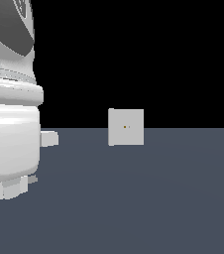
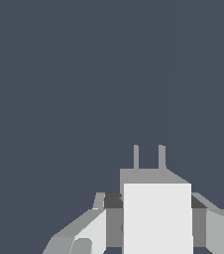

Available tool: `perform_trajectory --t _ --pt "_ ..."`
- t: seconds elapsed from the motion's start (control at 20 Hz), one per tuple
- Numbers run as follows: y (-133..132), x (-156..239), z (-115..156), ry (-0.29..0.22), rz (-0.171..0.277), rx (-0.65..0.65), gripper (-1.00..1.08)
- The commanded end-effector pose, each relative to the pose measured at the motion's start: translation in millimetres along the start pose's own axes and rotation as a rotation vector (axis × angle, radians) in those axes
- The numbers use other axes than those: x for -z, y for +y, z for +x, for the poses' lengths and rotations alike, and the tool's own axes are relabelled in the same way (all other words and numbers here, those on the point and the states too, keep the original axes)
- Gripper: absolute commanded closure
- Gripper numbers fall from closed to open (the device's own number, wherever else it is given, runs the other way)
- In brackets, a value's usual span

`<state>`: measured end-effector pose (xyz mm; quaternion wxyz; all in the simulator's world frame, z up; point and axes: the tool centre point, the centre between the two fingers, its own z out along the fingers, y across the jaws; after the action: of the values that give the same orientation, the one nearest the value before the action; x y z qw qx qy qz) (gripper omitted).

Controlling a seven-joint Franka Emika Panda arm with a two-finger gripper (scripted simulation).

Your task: Plug the charger into the wall socket.

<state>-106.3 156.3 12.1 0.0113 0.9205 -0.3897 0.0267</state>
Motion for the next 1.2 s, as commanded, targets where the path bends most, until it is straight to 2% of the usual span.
perform_trajectory --t 0.0,0.6,1.15 --pt "0 0 0 0.0 0.0 0.0 1.08" --pt "5 2 4 0.0 0.002 0.026 1.08" --pt "30 13 28 0.001 0.01 0.168 1.08"
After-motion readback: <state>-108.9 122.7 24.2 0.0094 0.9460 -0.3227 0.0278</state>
